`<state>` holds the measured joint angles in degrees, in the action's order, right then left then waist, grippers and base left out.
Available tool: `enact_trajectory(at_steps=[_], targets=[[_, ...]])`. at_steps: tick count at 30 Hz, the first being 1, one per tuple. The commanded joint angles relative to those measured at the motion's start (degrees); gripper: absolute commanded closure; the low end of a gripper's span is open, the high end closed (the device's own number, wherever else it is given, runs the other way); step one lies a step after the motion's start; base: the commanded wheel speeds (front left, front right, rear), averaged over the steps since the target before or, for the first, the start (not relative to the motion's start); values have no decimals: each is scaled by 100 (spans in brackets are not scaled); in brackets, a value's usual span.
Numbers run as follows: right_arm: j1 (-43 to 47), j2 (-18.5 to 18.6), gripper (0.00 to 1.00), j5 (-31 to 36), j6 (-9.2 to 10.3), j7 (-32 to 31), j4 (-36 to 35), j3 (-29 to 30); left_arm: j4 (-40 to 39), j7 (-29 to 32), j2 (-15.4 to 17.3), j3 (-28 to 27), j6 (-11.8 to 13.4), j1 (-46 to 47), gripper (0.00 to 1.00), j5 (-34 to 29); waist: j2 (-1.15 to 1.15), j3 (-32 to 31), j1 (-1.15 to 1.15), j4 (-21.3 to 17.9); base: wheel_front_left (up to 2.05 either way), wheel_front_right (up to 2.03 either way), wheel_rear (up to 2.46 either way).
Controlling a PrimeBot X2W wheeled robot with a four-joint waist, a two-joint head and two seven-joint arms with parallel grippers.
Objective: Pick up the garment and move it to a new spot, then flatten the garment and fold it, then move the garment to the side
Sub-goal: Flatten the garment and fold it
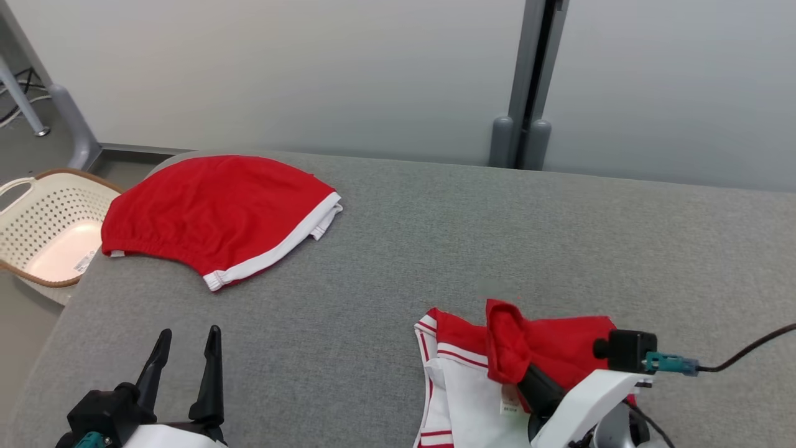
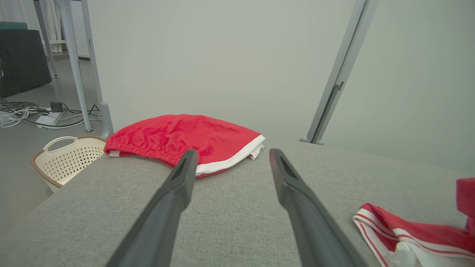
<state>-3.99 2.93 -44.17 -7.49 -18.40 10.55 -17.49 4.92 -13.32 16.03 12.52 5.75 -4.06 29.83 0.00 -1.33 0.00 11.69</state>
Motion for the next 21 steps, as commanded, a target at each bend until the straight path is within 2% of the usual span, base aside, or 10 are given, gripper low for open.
enact_trajectory(at_steps=[1, 7, 16, 17, 18, 19, 21], targets=[[-101, 2, 100, -81, 0, 87, 161, -107, 36, -11, 31, 1, -17, 130, 0, 12, 0, 7, 0, 134, 0, 0, 0], [-389, 2, 100, -519, 0, 507, 878, -654, 163, -36, 2, 17, -67, 210, 0, 35, 0, 39, 0, 256, 0, 0, 0], [-900, 2, 100, -876, 0, 1151, 1756, -1111, 285, -83, 14, -1, -92, 261, 0, 48, 0, 60, 0, 192, 0, 0, 0], [-955, 3, 95, -913, 0, 1196, 1829, -1169, 297, -85, 18, -4, -97, 268, 0, 51, 0, 60, 0, 172, 0, 0, 0], [-1009, 3, 55, -960, 0, 1230, 1907, -1233, 308, -90, 23, -8, -103, 276, 0, 54, 0, 57, 0, 151, 0, 0, 0], [-1048, 1, 0, -1008, 0, 1259, 1975, -1308, 316, -89, 24, -11, -103, 280, 0, 57, 0, 54, 0, 131, 0, 0, 0], [-1133, 2, 0, -1093, 0, 1316, 2092, -1419, 341, -97, 29, -16, -110, 287, 0, 65, 0, 52, 0, 91, 0, 0, 0]])
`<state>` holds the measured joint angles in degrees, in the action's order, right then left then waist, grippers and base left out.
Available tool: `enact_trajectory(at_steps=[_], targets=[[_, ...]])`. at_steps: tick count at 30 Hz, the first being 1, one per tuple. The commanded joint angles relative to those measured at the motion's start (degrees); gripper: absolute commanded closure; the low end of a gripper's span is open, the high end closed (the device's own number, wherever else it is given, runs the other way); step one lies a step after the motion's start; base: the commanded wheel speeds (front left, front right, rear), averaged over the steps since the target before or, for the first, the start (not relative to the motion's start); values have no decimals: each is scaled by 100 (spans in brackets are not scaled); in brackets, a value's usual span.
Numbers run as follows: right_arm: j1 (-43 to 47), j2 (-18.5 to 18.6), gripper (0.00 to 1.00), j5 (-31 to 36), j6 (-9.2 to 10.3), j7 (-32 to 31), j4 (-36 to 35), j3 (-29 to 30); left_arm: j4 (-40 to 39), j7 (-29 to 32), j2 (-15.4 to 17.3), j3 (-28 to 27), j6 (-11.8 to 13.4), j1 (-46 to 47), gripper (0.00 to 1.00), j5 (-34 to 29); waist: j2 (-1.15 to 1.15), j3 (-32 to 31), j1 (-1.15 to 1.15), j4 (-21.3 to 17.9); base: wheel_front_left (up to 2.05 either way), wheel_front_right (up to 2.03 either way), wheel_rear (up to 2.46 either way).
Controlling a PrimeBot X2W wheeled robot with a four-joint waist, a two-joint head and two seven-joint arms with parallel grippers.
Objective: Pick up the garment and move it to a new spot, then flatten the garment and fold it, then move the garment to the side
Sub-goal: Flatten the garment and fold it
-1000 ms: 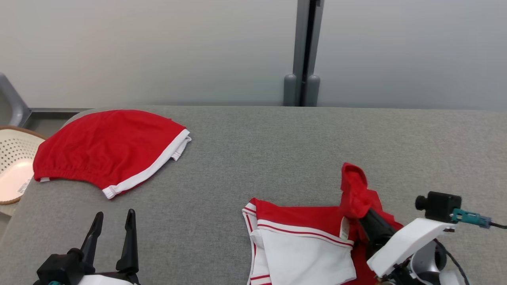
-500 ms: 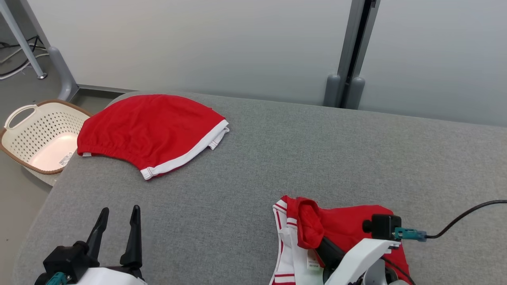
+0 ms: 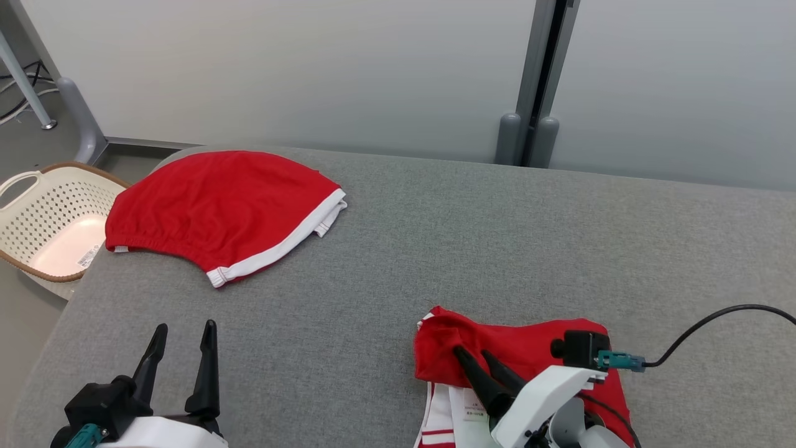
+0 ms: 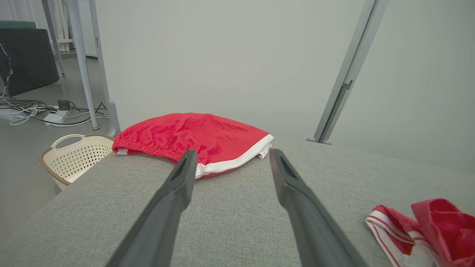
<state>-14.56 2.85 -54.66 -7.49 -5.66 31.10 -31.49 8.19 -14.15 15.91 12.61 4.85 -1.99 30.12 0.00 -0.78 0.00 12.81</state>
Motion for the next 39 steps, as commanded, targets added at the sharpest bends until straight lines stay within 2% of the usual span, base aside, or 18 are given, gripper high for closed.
enact_trajectory(at_steps=[1, 6, 8, 13, 17, 23, 24, 25, 26, 28, 29, 32, 39], targets=[[-117, 10, 0, -68, 0, 87, 80, -57, 21, -21, 44, -29, -22, 82, 0, 41, 0, -5, 0, -42, 0, 0, 0], [-276, 11, 0, -140, 0, 311, -103, -190, 37, -49, 64, -91, -8, 44, 0, 55, 0, -20, 0, -167, 0, 0, 0], [-324, 45, 0, -62, 0, 427, -416, -60, 30, -56, 62, -120, -2, -3, 0, 59, 0, -36, 0, -242, 0, 0, 0], [-234, 605, 0, 246, 0, 537, -945, 563, -8, -68, 46, -176, 25, -109, 0, 67, 0, -64, 0, -336, 0, 0, 0], [-129, 1121, 0, 859, 0, 407, -917, 1239, -46, -81, 41, -205, 24, -148, 0, 65, 0, -66, 0, -350, 0, 0, 0], [128, 978, 0, 1516, 0, 25, -882, 1610, -62, -94, 42, -208, 6, -141, 0, 35, 0, -48, 0, -302, 0, 0, 0], [198, 905, 6, 1586, 0, -105, -821, 1586, -62, -95, 35, -198, 2, -132, 0, 30, 0, -46, 0, -290, 0, 0, 0], [261, 822, 36, 1653, 0, -246, -734, 1570, -59, -95, 27, -185, -3, -121, 0, 24, 0, -46, 0, -277, 0, 0, 0], [317, 730, 57, 1706, 0, -365, -646, 1565, -58, -96, 21, -171, -11, -108, 0, 17, 0, -45, 0, -259, 0, 0, 0], [418, 558, 90, 1806, 0, -582, -469, 1515, -51, -96, 27, -155, -18, -90, 0, 15, 0, -44, 0, -218, 0, 0, 0], [472, 471, 100, 1841, 0, -663, -410, 1463, -47, -96, 37, -155, -18, -86, 0, 13, 0, -42, 0, -195, 0, 0, 0], [588, 296, 100, 1788, 0, -807, -373, 1263, -47, -92, 54, -164, -11, -76, 0, 14, 0, -34, 0, -159, 0, 0, 0], [902, 29, 100, 1057, 0, -1034, -487, 161, -46, -89, 60, -142, 10, -38, 0, 34, 0, -2, 0, -83, 0, 0, 0]])
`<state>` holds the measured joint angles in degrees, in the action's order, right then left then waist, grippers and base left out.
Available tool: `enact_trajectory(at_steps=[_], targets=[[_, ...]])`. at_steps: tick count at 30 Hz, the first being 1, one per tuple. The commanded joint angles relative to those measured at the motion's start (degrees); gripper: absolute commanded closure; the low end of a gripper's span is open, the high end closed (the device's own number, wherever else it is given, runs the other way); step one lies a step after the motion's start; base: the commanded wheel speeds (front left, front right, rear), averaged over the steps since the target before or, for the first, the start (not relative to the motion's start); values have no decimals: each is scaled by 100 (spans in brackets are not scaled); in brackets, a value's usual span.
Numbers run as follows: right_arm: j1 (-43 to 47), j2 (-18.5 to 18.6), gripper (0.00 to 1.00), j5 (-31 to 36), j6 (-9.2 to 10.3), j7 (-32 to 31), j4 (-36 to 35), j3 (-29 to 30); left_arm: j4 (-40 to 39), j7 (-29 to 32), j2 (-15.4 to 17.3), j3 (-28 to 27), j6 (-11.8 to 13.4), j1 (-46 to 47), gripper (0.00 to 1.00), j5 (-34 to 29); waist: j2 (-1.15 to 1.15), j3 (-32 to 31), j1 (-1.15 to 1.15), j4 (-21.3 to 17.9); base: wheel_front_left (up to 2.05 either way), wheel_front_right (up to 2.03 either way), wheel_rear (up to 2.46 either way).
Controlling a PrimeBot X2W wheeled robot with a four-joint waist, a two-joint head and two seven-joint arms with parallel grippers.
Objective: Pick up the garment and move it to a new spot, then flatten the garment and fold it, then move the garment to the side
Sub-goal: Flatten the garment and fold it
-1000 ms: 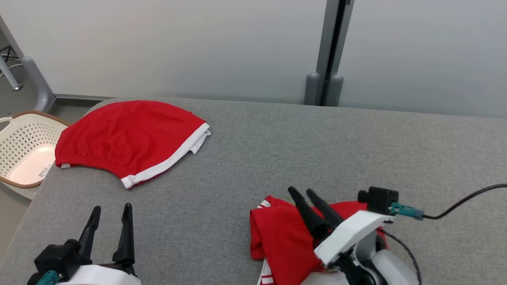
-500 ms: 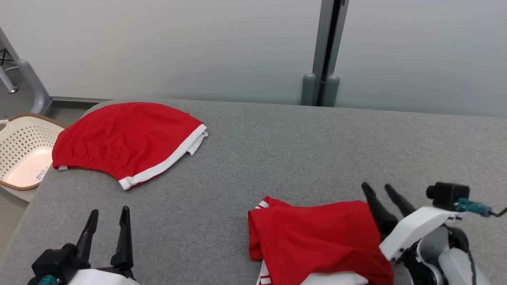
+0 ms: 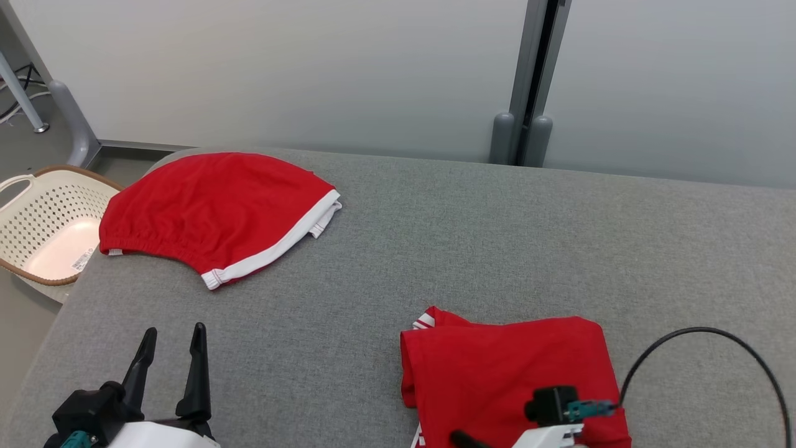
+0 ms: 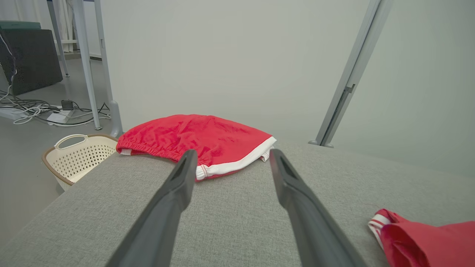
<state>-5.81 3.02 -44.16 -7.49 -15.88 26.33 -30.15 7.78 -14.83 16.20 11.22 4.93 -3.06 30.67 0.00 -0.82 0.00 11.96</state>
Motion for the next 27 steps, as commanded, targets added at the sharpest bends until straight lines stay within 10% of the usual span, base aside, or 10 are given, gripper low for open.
enact_trajectory(at_steps=[1, 7, 14, 15, 19, 27], targets=[[18, -1, 100, -81, 0, -20, 0, -170, -4, -18, 29, 3, 8, 84, 0, -20, 0, 9, 0, 8, 0, 0, 0], [-248, 5, 100, -876, 0, 246, -352, -1016, -18, -17, 55, -12, 40, 115, 0, -13, 0, -10, 0, -5, 0, 0, 0], [-688, 430, 100, -890, 0, 871, -938, -621, -144, -26, 48, -116, 121, -37, 0, 1, 0, -84, 0, -226, 0, 0, 0], [-738, 540, 93, -804, 0, 972, -1022, -514, -172, -26, 46, -125, 110, -53, 0, -12, 0, -93, 0, -274, 0, 0, 0], [-943, 939, 0, -303, 0, 1408, -1255, 95, -301, -33, 23, -150, 125, -65, 0, -64, 0, -114, 0, -496, 0, 0, 0], [-947, 1056, 0, 640, 0, 1915, -1419, 1239, -422, -35, -15, -172, 160, -3, 0, -154, 0, -98, 0, -993, 0, 0, 0]])
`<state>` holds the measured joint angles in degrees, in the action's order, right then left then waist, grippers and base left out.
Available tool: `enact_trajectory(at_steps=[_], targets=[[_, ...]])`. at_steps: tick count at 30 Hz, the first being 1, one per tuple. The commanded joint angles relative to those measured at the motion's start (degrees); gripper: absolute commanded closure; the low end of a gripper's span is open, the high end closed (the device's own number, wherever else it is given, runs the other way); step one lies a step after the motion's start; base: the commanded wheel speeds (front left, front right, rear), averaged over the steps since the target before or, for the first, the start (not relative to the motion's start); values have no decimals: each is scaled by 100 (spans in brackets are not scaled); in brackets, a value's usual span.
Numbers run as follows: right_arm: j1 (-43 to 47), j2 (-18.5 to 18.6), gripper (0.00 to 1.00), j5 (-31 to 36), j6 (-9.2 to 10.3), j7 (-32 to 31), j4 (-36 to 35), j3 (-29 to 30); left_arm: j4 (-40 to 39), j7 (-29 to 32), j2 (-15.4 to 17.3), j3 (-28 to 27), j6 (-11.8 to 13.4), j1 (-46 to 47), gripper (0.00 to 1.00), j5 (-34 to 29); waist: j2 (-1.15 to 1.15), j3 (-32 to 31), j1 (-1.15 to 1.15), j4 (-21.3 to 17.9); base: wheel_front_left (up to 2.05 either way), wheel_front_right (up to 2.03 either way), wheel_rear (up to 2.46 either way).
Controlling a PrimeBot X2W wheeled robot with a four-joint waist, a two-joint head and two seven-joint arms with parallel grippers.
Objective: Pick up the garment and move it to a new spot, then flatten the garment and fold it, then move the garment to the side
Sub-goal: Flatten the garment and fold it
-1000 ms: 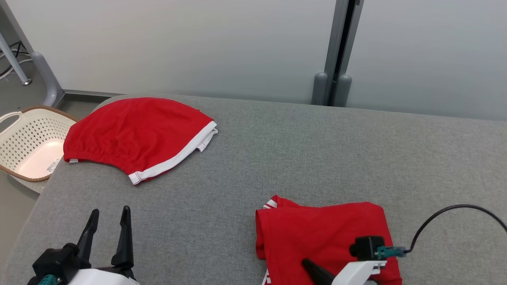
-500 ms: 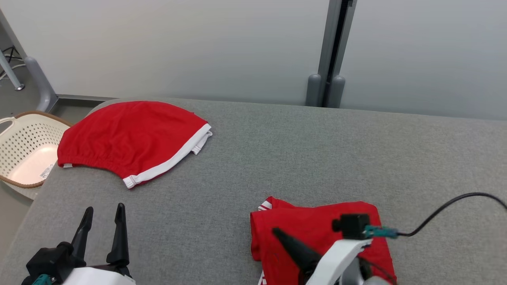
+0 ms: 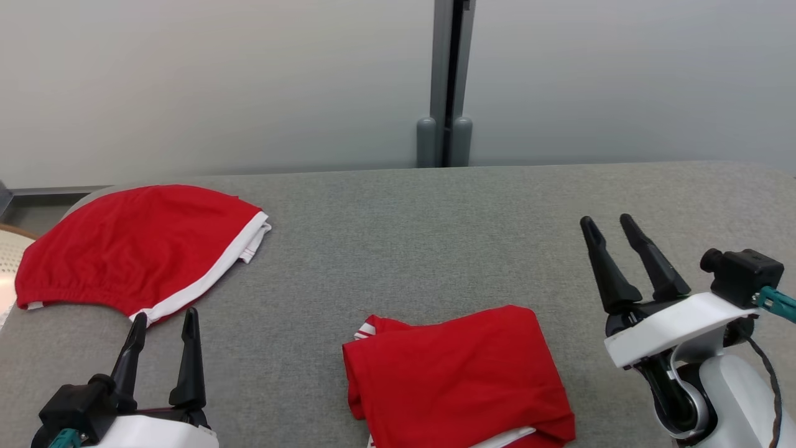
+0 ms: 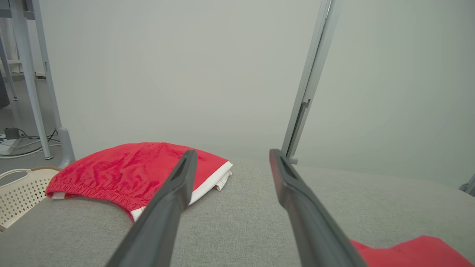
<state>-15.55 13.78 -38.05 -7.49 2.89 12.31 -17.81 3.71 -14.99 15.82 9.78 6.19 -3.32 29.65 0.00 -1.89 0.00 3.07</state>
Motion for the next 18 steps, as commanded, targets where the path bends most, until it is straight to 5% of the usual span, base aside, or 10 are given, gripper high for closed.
enact_trajectory(at_steps=[1, 18], targets=[[80, -42, 0, 143, 0, 89, -26, 125, -23, -19, 21, -40, 43, 27, 0, -55, 0, 14, 0, -163, 0, 0, 0], [852, -355, 0, 1290, 0, 660, 95, 894, -239, -14, -38, -322, 49, -243, 0, -280, 0, 36, 0, -623, 0, 0, 0]])
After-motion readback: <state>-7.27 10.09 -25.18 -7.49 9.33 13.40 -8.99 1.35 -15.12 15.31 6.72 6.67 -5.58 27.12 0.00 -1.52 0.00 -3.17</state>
